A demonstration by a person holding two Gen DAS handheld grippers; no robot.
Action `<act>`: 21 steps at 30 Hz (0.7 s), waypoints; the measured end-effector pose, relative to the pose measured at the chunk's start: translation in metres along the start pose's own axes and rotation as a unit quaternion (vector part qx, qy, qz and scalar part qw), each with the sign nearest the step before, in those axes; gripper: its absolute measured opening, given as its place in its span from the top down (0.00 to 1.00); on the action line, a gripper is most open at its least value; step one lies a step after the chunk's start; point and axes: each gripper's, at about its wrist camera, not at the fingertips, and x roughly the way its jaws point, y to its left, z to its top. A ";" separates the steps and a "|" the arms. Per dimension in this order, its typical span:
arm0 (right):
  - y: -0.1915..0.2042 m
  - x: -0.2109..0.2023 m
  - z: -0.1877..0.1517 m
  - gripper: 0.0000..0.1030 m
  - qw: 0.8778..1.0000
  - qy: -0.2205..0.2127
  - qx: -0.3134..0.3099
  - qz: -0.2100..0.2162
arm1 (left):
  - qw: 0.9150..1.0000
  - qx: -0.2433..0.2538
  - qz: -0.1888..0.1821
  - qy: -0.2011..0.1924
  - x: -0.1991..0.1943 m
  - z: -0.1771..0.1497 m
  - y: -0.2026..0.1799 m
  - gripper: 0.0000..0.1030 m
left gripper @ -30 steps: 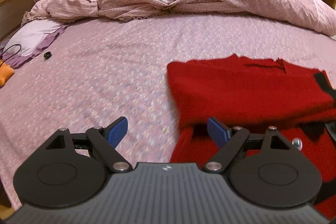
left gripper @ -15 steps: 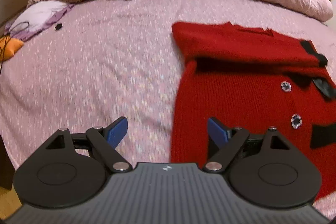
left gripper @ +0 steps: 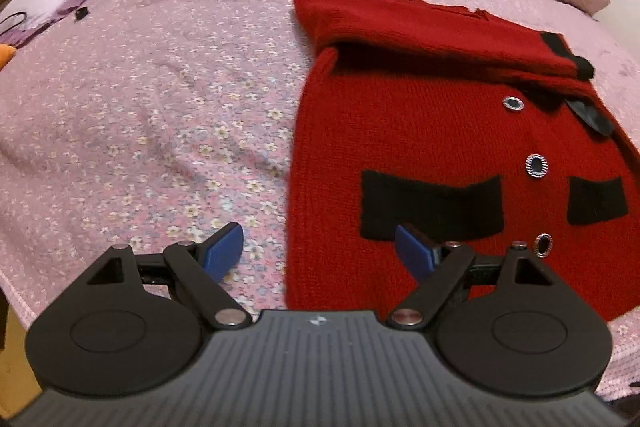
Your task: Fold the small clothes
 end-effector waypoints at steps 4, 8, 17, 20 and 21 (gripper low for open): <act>0.003 0.003 -0.001 0.47 1.000 0.002 -0.006 0.003 | 1.000 0.003 -0.028 0.009 0.001 -0.003 -0.003 0.16; 0.008 0.003 -0.004 0.47 1.000 0.006 -0.027 0.004 | 0.999 0.023 -0.021 0.018 -0.002 -0.011 -0.010 0.16; 0.012 0.012 -0.011 0.47 0.998 0.031 -0.047 0.036 | 0.995 0.021 -0.093 0.037 -0.005 -0.028 -0.018 0.16; 0.013 0.014 -0.013 0.47 0.997 0.034 -0.046 0.044 | 0.995 0.027 -0.089 0.039 -0.003 -0.030 -0.021 0.17; 0.013 0.014 -0.013 0.47 0.997 0.035 -0.046 0.046 | 0.995 0.030 -0.087 0.038 -0.002 -0.029 -0.022 0.17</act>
